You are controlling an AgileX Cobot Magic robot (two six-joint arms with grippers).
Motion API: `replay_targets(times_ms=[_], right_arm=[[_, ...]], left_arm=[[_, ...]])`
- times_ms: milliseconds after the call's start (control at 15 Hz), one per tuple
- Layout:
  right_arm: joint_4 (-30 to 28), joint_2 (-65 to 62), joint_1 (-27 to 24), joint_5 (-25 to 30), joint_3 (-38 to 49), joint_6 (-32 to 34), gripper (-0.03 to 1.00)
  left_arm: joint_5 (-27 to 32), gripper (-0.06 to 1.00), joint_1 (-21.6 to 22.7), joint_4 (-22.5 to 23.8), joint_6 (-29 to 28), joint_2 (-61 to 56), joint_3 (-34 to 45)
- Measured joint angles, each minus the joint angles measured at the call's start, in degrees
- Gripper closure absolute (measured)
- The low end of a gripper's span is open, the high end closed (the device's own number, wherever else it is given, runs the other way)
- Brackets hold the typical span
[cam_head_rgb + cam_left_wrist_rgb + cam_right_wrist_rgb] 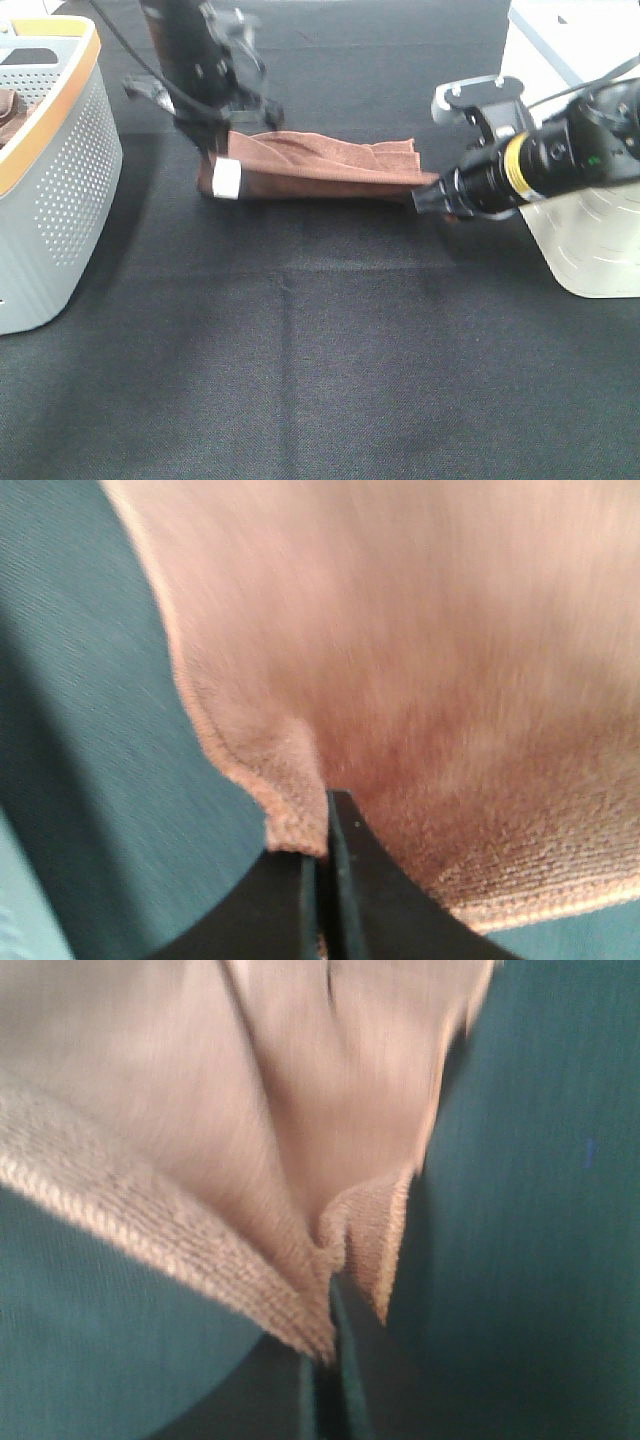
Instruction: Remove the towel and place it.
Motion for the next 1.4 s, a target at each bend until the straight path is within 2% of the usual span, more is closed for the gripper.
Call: replay_targets(times_ms=[133,333,533,600,800,867,933,1067,1200,1267,1400], right_arm=[[-0.06,-0.69,0.0,-0.23,2.69,0.0,0.97],[-0.06,-0.69,0.06,-4.47,6.76,1.89,0.97],[-0.06,-0.69,0.11,-7.1,10.54,3.44,0.97],[-0.06,-0.69,0.11,-7.1,10.54,3.44,0.97],[-0.23,-0.69,0.11,-7.45,13.35,4.35,0.89],[-0.29,-0.69,0.11,-7.33,13.41,4.41,0.8],[-0.29,-0.74,0.06,-7.28,13.46,4.41,0.73],[-0.29,-0.74,0.06,-6.19,13.52,5.39,0.54],[-0.57,-0.74,0.06,-6.07,13.52,7.56,0.34],[-1.95,-1.15,0.06,-6.99,13.52,8.94,0.25],[-6.65,-3.5,0.06,-9.11,13.58,14.09,0.21]], left_arm=[[0.17,0.94,-1.26,-0.06,0.4,-1.55,6.76],[-0.11,0.94,-1.66,-1.09,0.4,-5.61,16.96],[-0.57,0.94,-1.72,-2.86,0.4,-7.73,23.89],[-0.57,0.94,-1.72,-2.86,0.4,-7.73,23.89],[-0.52,0.94,-1.83,-3.32,0.4,-8.08,29.34],[-0.4,0.94,-1.83,-3.32,0.4,-8.08,30.25],[-0.29,0.9,-1.83,-3.32,0.0,-8.08,30.6],[-0.11,0.68,-1.78,-3.32,-0.34,-8.08,30.65],[0.17,0.32,-1.66,-3.61,0.4,-8.48,30.71],[0.17,0.26,-1.66,-3.84,0.97,-9.0,30.83],[0.23,0.23,-1.66,-4.13,1.72,-11.97,30.83]])
